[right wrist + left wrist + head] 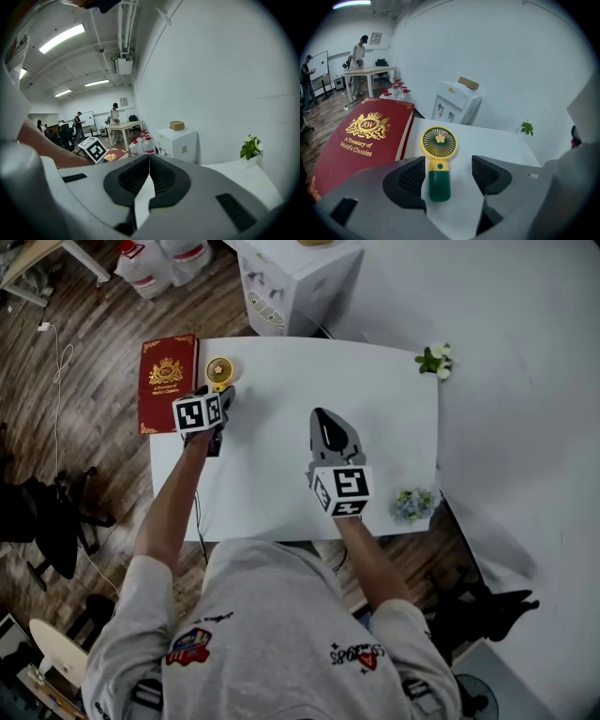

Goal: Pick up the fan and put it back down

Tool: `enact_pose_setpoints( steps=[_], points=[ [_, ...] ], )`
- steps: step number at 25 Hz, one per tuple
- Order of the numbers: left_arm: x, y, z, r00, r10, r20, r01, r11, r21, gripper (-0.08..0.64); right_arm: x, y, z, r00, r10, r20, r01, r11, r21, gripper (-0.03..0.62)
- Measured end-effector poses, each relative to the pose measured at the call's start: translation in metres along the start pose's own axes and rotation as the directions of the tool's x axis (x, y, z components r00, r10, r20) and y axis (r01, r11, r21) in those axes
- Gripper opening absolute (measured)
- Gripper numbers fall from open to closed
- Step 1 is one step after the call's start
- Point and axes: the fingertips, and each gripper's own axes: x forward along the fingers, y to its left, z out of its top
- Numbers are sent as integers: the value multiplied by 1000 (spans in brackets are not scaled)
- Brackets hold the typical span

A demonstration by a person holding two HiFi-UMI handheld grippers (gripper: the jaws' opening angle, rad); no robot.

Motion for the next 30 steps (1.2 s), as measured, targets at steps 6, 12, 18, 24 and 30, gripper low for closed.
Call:
enact_pose_setpoints(
  steps=[6,12,18,24,30],
  points=[
    [16,8,0,998,55,-35,-55,998,-14,307,-5,-9,-4,1000,-18,-3,18,1000,9,-8],
    [32,14,-5,991,103,-84,-103,995,-1,301,-8,-16,-8,999,-35,-10,35,999,18,-8],
    [42,16,-13,980,146,-136,-142,989,39,295,-14,-24,-14,998,-54,-17,54,998,29,-8],
    [41,24,-13,973,194,-125,-187,980,65,202,-18,-27,-18,998,-65,-22,66,997,38,-9],
    [41,24,-14,972,193,-132,-187,981,58,178,-21,-26,-23,998,-65,-27,66,997,51,-9]
  ],
)
